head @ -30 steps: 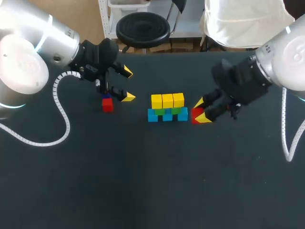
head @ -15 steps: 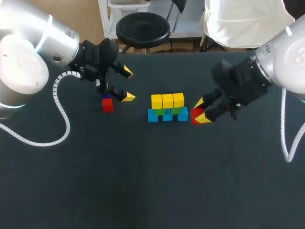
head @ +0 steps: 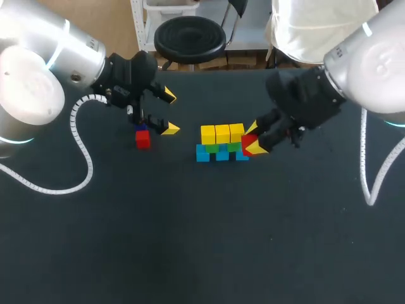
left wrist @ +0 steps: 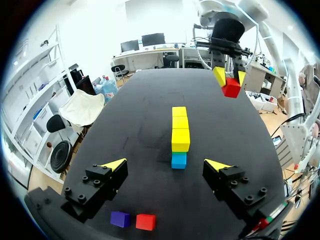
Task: Place the blue cubes, place green cubes on the blue cubes, place the yellow cubes on the green cubes, then place the red cubes on the yellow cubes, and place purple cube on the red cubes.
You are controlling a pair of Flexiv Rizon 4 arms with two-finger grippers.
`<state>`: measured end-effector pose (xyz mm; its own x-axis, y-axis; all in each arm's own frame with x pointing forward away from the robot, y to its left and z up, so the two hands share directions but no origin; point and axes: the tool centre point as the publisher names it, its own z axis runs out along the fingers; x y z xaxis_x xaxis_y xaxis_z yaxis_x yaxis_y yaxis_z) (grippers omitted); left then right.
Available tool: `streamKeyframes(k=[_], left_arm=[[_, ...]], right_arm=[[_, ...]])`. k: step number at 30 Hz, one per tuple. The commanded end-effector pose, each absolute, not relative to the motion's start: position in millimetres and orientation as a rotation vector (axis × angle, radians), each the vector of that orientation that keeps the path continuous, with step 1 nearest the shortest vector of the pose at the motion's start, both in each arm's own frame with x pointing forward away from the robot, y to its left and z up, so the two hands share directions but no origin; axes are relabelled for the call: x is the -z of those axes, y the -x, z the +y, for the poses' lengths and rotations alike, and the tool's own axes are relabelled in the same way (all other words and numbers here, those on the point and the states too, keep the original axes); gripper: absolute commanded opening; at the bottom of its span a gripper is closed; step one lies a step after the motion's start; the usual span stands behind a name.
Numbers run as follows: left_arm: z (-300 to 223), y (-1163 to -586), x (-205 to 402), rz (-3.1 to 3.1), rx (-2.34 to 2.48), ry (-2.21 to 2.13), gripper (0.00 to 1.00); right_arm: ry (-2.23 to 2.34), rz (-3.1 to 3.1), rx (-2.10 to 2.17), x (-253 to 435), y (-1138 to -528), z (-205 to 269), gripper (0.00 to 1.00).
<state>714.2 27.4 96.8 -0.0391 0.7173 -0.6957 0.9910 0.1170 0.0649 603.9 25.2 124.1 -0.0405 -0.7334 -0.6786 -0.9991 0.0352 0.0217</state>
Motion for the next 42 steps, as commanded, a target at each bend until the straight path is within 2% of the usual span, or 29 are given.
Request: streamKeyframes(k=[1, 42], left_arm=[[28.3, -714.7, -96.1, 1.809, 0.606, -1.657, 1.0], [28.3, -714.7, -96.1, 1.809, 0.606, -1.657, 1.0]], right_arm=[[1.732, 1.832, -0.712, -125.1, -615.9, 32.9, 0.0], [1.763, 1.727, -0.735, -123.3, -640.4, 38.7, 0.0]])
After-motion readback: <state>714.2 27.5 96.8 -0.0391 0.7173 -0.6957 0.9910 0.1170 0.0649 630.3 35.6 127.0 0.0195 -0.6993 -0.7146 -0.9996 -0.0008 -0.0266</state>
